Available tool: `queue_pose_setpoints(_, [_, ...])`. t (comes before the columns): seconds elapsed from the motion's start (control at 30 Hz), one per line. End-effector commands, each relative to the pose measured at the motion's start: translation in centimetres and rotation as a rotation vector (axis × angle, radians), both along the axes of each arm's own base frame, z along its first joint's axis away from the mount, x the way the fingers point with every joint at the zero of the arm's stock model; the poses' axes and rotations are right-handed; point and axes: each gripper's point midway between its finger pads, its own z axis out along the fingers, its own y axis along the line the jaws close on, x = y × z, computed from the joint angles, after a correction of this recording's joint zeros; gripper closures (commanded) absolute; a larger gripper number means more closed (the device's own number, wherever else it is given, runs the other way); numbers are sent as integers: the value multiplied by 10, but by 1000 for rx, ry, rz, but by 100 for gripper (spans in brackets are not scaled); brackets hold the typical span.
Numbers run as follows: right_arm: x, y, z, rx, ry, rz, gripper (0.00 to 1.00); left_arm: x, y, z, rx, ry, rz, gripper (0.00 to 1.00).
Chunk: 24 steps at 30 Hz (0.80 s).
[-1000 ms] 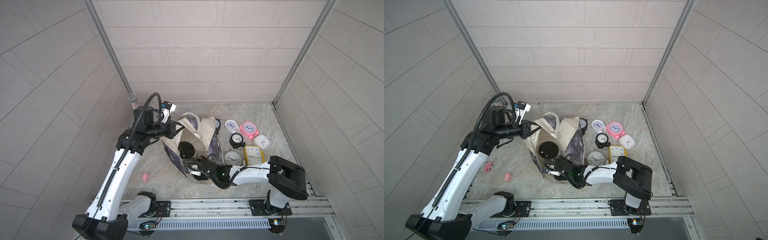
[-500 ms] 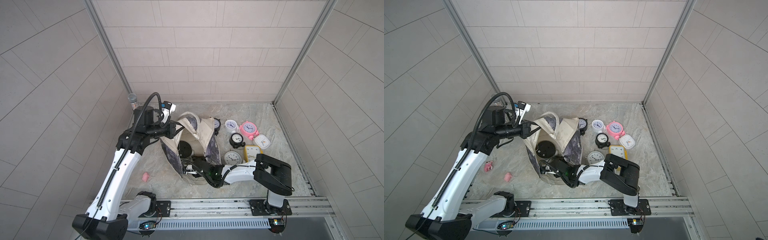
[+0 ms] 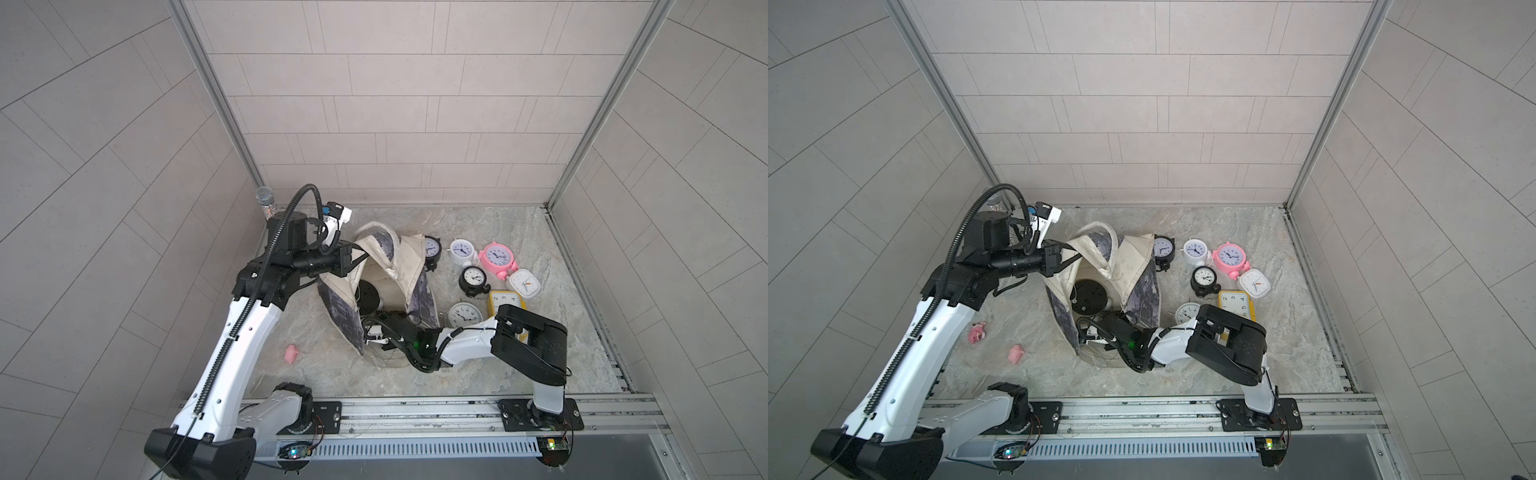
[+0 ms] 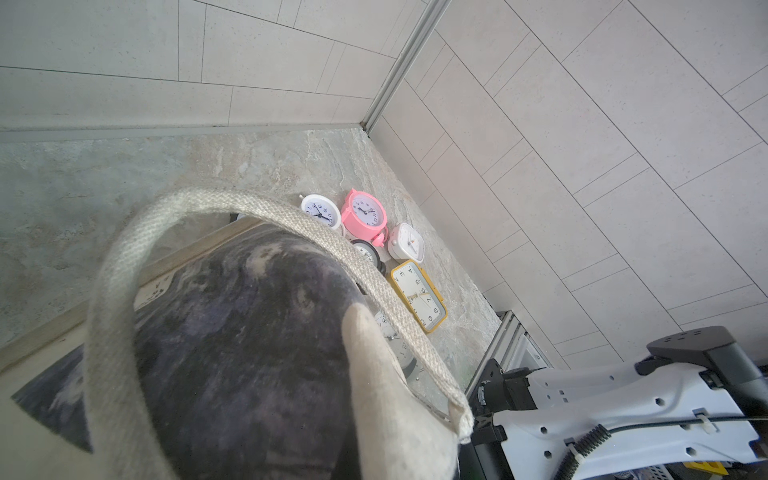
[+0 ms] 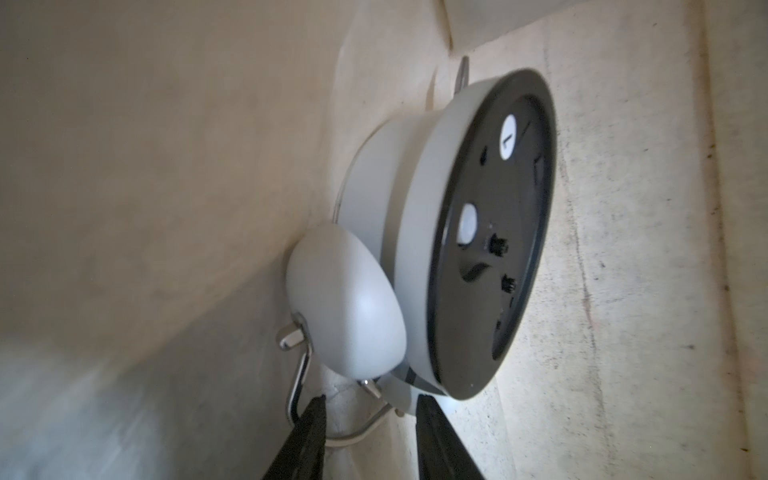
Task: Take the alarm clock out of the canvas bag
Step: Pick up the alarm from the canvas bag.
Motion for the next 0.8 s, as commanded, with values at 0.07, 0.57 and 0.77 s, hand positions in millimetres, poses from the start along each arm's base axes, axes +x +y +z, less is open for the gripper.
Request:
queue_pose_setpoints(0.07, [-21,5,-12,-15,179,120,67,-12,-7,49,-73,-161,-66,100])
queue_pose_setpoints(0.57, [-21,-16,-1,-30,305,108,70,-11,-7,47,-61,-161,-71,100])
queue_pose_setpoints(0.77, [-14,-24,19,49,314,86,68,-17,-8,45,-48,-176,-97,100])
